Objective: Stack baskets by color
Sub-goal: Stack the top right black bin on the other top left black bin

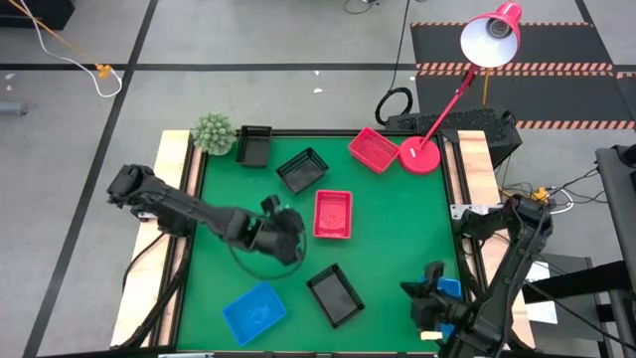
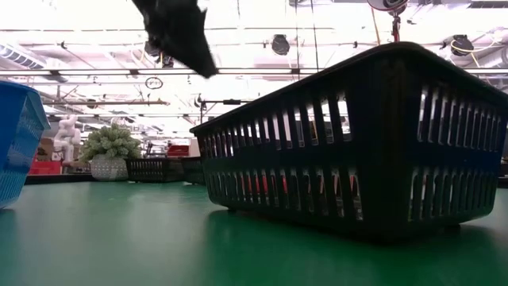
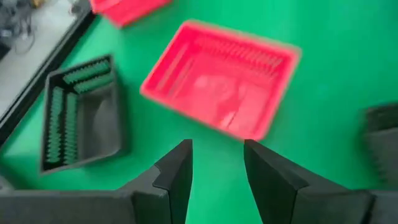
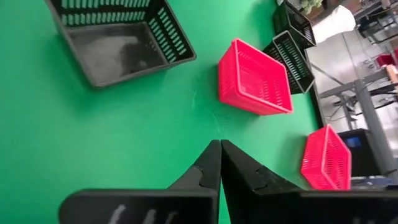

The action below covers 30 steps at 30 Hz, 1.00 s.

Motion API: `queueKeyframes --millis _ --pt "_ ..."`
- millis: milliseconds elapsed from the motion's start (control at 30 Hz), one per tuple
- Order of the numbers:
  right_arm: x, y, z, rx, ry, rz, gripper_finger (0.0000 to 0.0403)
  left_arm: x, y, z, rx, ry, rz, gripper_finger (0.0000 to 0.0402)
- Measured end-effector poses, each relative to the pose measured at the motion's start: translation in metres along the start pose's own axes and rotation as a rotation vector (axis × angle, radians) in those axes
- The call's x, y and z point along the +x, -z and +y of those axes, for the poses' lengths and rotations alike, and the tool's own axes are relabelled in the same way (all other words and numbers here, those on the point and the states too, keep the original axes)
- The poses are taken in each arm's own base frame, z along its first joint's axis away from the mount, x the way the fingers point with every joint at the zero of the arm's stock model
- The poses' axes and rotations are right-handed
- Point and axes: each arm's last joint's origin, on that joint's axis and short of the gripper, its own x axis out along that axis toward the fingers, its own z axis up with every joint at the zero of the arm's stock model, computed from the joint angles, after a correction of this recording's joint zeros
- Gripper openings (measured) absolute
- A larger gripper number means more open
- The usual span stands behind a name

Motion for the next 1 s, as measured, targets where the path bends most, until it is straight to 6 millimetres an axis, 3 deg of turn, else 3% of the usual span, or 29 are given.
queueKeyframes --millis 233,433,633,767,1000 --pt "0.021 -0.01 -0.015 -0.126 0.051 0.066 0.0003 0.026 -0.007 0.047 0.108 -0.07 0.154 0.0147" --pt "0.043 -0.007 -0.067 -0.106 -0.02 0.147 0.0001 0.039 -0.013 0.075 0.227 -0.047 0.214 0.0147" --pt "0.067 0.019 -0.11 0.107 -0.237 0.001 0.0001 0.045 -0.016 0.089 0.412 -0.013 0.239 0.0148" --pt "0.085 0.044 -0.12 0.18 -0.347 -0.186 0.0001 0.048 -0.017 0.095 0.584 0.041 0.249 0.0148" --pt "0.108 0.077 -0.134 0.179 -0.416 -0.396 0.0 0.055 -0.016 0.117 0.706 0.12 0.289 0.0148"
